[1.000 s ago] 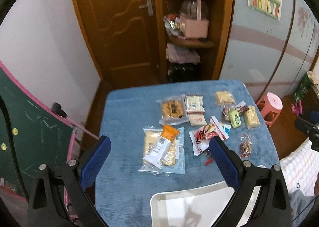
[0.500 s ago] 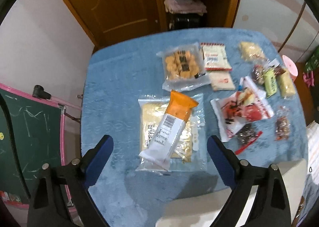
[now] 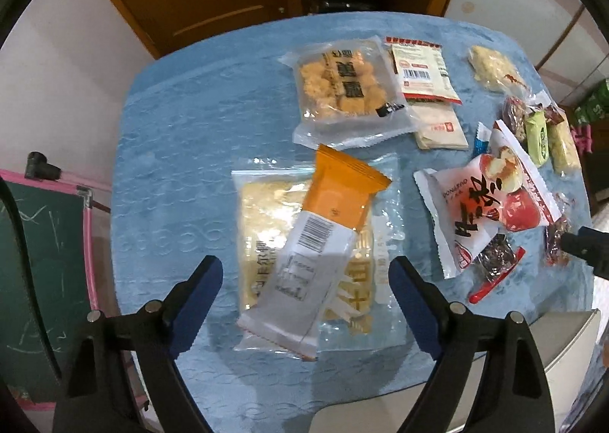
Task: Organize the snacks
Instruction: 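Grasp the orange-white wrapped bar with the left tool while the right tool grasps the nut bag, then carry the bar and nut bag over the white tray and release both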
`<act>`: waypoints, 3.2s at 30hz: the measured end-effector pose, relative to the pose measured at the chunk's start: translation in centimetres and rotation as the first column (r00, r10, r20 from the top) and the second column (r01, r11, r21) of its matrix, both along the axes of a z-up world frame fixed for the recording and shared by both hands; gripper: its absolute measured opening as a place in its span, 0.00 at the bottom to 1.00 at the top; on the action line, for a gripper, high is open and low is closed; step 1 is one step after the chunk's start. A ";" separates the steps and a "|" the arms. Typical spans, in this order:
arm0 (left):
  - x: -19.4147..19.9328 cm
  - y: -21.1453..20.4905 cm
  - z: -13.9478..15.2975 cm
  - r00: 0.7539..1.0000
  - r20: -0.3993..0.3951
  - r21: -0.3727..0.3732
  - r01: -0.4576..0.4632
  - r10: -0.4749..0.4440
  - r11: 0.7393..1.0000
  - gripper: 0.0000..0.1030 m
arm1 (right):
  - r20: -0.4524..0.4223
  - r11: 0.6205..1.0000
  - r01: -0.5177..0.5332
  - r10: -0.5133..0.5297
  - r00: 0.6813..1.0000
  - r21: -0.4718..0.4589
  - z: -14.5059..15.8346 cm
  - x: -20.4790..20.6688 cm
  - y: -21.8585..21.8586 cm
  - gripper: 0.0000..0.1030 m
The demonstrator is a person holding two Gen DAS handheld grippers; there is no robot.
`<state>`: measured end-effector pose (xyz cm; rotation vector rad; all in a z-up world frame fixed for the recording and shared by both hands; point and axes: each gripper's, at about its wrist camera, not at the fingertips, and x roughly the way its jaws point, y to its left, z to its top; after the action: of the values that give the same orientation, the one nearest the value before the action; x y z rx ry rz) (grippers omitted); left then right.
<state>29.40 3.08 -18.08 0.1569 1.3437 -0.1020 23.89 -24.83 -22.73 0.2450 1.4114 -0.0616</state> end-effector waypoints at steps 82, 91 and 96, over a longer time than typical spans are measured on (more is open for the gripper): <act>-28.2 -3.8 9.2 0.932 0.363 -0.211 0.089 -0.006 0.973 0.39 | 0.366 0.983 -0.135 0.171 0.915 -0.122 9.1 -24.1 10.9 0.36; -27.6 -3.8 8.4 0.946 0.325 -0.208 0.066 0.005 0.976 0.39 | 0.363 0.985 -0.119 0.157 0.918 -0.126 9.0 -24.0 10.7 0.36; -27.6 -4.1 8.4 0.943 0.332 -0.184 0.062 0.003 0.981 0.83 | 0.344 0.987 -0.119 0.149 0.927 -0.108 8.4 -23.7 10.6 0.38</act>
<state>1.75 -1.02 -9.68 0.0284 0.9882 -0.2205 0.24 -14.24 -14.31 0.0816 1.0623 0.0347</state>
